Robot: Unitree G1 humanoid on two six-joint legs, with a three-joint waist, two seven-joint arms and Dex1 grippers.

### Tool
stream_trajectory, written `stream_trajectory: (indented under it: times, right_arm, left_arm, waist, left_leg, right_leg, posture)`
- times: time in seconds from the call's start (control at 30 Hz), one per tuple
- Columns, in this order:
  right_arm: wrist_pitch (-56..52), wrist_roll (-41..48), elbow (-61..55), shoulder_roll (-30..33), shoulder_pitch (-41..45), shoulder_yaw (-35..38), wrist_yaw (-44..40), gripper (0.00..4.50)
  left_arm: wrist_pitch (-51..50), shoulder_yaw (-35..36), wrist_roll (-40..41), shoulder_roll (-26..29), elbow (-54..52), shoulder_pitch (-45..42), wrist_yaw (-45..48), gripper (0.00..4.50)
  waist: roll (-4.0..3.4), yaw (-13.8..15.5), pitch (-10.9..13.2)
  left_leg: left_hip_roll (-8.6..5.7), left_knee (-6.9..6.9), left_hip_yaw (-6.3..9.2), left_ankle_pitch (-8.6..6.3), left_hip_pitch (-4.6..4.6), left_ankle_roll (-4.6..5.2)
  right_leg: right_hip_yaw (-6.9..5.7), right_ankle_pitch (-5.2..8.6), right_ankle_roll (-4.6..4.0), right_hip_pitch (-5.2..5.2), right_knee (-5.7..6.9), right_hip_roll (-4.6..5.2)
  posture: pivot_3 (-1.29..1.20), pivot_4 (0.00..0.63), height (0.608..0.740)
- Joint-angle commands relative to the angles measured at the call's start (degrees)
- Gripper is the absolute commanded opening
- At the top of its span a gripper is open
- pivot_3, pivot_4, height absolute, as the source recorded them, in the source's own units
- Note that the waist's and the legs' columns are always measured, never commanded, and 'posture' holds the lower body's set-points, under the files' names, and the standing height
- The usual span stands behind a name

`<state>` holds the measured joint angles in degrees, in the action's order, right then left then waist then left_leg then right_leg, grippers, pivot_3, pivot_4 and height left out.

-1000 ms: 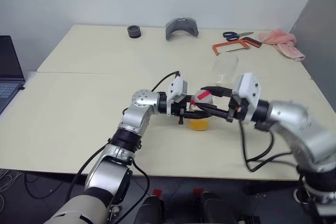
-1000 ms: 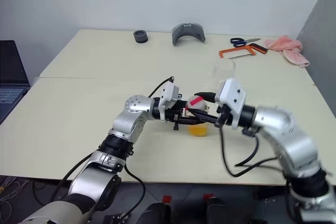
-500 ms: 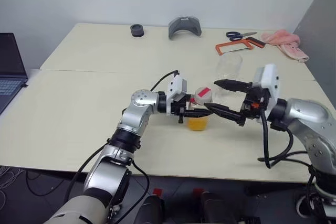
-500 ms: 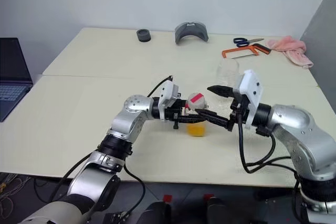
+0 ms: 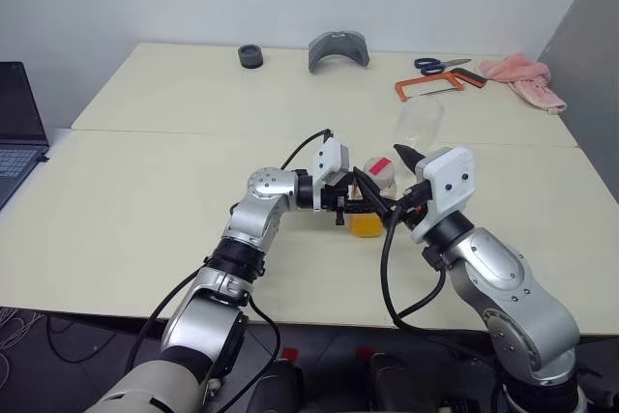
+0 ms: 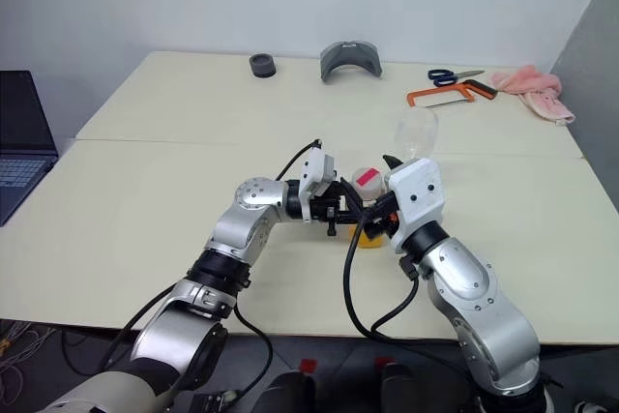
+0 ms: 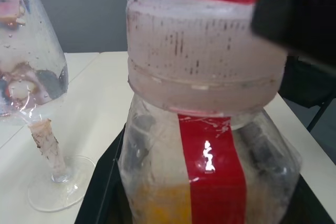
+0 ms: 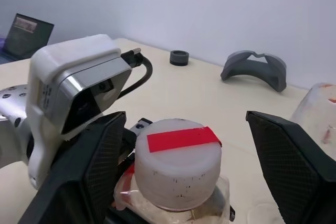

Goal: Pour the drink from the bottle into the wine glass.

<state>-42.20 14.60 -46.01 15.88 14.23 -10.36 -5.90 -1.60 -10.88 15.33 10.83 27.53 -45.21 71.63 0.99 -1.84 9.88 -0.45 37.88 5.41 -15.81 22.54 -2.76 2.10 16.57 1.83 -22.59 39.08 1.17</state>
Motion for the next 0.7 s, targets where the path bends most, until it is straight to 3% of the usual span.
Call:
stream_trajectory:
  times: [0.03, 0.2, 0.23, 0.33, 0.53, 0.6, 0.7]
  right_arm:
    - [1.4, -1.0, -0.8, 0.1, 0.2, 0.5, -0.6, 3.52]
    - [1.5, -1.1, -0.3, 0.8, -0.4, 0.7, -2.5, 1.95]
    - [1.8, -0.9, -0.1, 0.9, -0.3, 0.6, -3.1, 1.86]
    - [4.1, 0.8, 0.8, 2.2, 0.0, 1.0, -7.3, 1.86]
    - [16.9, 8.0, 13.6, 18.2, 8.2, 5.8, -36.9, 1.86]
    - [14.1, 13.0, 17.7, 22.6, 12.3, 6.5, -44.7, 1.86]
    - [8.3, 19.1, 20.3, 24.9, 15.1, 7.4, -48.4, 1.86]
  left_arm:
    - [1.5, 0.8, 0.4, -0.5, -1.2, -1.8, -0.3, 1.69]
    - [1.6, 0.9, 0.3, -0.4, -1.2, -1.7, -0.4, 1.69]
    - [1.6, 0.9, 0.3, -0.4, -1.2, -1.7, -0.4, 1.69]
    - [1.4, 0.8, 0.4, -0.2, -1.4, -1.6, -0.1, 1.69]
    - [2.8, -0.4, -0.4, 1.5, -0.6, -2.3, 4.2, 1.68]
    - [3.0, -0.3, -0.4, 1.7, -0.2, -2.8, 4.8, 1.67]
    - [3.3, 0.0, -0.4, 1.7, 0.0, -3.0, 4.8, 1.67]
  waist:
    - [0.00, 0.0, 0.0]
    - [0.00, 0.0, 0.0]
    - [0.00, 0.0, 0.0]
    - [0.00, 0.0, 0.0]
    - [-0.06, -0.1, 0.0]
    - [-0.05, -0.1, 0.1]
    - [-0.05, 0.0, 0.1]
  left_leg:
    - [0.00, 0.00, -0.01, 0.00, 0.00, 0.01]
    - [0.00, 0.00, -0.01, -0.05, 0.00, 0.09]
    - [0.00, 0.00, -0.01, -0.05, 0.00, 0.09]
    - [-0.01, 0.00, -0.02, -0.05, -0.01, 0.10]
    - [-0.06, 0.03, -0.27, -0.07, -0.04, 0.12]
    - [-0.05, 0.01, -0.46, -0.07, -0.09, 0.13]
    - [0.02, 0.00, -0.44, -0.08, -0.08, 0.14]
  right_leg:
    - [0.00, 0.00, 0.00, 0.00, 0.00, 0.00]
    - [0.00, 0.00, 0.00, 0.00, 0.00, -0.01]
    - [0.00, 0.00, 0.00, 0.00, 0.00, -0.01]
    - [0.00, 0.00, 0.00, 0.00, 0.00, -0.02]
    - [-0.01, -0.02, 0.03, 0.05, -0.04, -0.04]
    - [0.00, -0.03, 0.04, 0.08, -0.04, -0.07]
    - [-0.03, -0.03, 0.02, 0.08, -0.06, -0.12]
  posture:
    - [0.00, 0.150, 0.740]
    - [0.00, 0.150, 0.740]
    - [0.00, 0.150, 0.740]
    - [0.00, 0.150, 0.740]
    - [0.00, 0.150, 0.740]
    - [0.00, 0.150, 0.740]
    - [0.00, 0.150, 0.740]
